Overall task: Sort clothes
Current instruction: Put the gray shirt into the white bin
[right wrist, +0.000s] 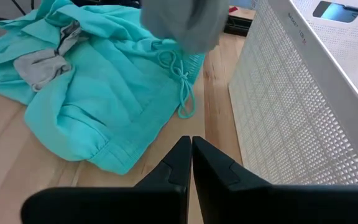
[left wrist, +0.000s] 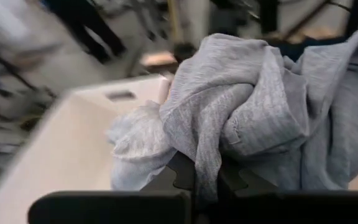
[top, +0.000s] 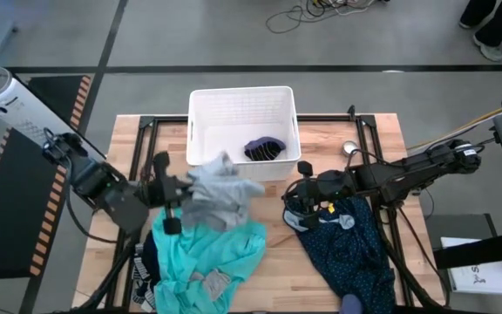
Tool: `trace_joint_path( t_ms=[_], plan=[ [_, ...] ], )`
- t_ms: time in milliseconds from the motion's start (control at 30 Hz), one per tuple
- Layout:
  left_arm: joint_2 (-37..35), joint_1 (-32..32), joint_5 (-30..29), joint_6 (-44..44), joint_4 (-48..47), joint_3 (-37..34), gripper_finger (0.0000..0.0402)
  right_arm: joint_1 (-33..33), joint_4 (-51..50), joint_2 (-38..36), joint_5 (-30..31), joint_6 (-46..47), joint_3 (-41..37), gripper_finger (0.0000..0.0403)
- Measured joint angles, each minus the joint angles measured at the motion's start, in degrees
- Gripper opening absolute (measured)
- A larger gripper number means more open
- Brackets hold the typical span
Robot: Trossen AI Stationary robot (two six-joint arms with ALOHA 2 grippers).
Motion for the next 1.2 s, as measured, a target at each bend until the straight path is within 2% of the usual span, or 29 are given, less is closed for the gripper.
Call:
trace_joint_path(
  t_ms=[167, 267, 567, 733, 967, 1033, 1200],
  plan=[
    [-1.5, 5.5, -1.0, 3.7, 1.1, 4.3, 0.0001, 0.0, 0.0, 0.0, 0.0, 0.0, 0.0, 0.0],
    [-2.5, 9.1, 0.4, 9.4, 5.0, 5.9, 0.0001, 0.0, 0.0, 0.0, 0.0, 0.0, 0.0, 0.0],
    [-3.1, 23.8, 17.6, 28.0, 22.2, 7.8, 0.0, 0.0, 0.0, 0.0, 0.0, -0.1, 0.0, 0.0],
    [-0.9, 35.3, 31.1, 32.2, 27.4, 8.7, 0.0, 0.0, 0.1, 0.0, 0.0, -0.1, 0.0, 0.0],
    [4.9, 50.1, 45.8, 33.2, 29.8, 13.7, 0.0, 0.0, 0.4, 0.0, 0.0, -0.8, 0.0, 0.0],
    [6.9, 52.9, 48.7, 33.5, 30.0, 15.7, 0.0, 0.0, 0.5, 0.0, 0.0, -1.0, 0.0, 0.0],
    [11.8, 57.5, 50.3, 35.9, 30.5, 21.3, 0.0, 0.0, 0.5, 0.0, 0.0, -1.1, 0.0, 0.0]
  ],
)
